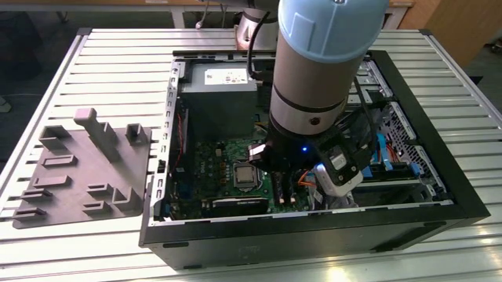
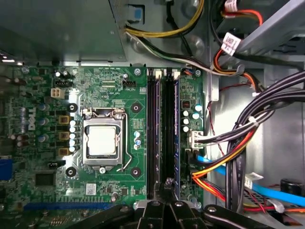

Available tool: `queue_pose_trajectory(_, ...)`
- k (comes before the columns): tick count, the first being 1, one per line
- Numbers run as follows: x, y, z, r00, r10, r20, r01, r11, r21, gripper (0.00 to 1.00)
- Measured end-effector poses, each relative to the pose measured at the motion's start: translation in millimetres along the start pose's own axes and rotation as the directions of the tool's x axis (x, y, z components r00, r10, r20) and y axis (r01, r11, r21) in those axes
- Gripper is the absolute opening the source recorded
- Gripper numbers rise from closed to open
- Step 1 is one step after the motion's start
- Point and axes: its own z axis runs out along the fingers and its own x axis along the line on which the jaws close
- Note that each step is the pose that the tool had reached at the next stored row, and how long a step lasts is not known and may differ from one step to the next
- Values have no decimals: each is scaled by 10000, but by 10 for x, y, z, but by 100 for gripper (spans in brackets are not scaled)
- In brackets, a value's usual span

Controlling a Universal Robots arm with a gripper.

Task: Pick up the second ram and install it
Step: 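Press down the second ram until it locks into place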

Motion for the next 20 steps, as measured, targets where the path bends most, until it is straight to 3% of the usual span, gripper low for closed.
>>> queue_pose_trajectory(8,1,22,-5,10000,1,1,-1,10000,1,11)
queue_pose_trajectory(20,4,267,11,10000,0,0,0,10000,0,11)
